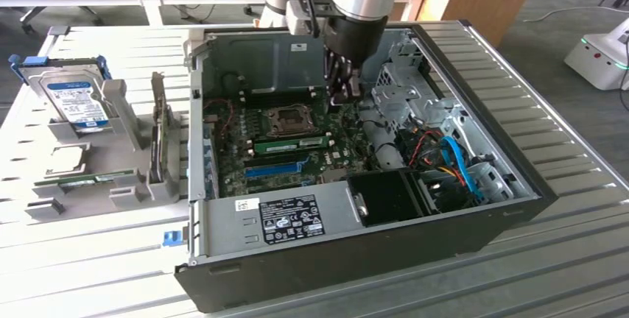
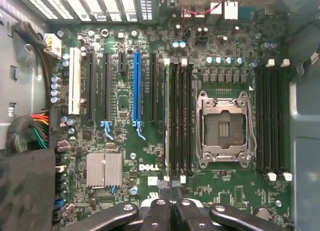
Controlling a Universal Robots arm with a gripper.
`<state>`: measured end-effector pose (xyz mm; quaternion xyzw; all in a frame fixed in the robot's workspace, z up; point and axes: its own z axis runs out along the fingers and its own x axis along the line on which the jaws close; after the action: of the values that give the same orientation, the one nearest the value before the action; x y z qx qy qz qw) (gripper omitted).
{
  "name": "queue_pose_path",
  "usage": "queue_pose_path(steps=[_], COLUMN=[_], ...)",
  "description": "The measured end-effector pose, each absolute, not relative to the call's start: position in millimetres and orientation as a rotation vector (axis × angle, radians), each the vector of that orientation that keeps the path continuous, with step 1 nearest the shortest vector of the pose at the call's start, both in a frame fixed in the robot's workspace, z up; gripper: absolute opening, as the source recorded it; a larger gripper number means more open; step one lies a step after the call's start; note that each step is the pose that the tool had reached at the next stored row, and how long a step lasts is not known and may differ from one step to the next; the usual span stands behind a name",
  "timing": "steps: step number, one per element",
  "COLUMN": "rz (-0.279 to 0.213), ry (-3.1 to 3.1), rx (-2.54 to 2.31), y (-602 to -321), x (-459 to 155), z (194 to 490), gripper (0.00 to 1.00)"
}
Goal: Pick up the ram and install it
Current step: 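Press down the ram until it locks into place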
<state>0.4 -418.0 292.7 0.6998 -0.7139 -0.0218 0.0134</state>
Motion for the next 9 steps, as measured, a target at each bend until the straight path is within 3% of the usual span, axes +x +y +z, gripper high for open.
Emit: queue_pose_path(steps=[9], rz=[-0.068], ry=[-2.224], rx=[2.180], y=[-418.0], x=[0.5], z=[278.4], gripper=[0.11])
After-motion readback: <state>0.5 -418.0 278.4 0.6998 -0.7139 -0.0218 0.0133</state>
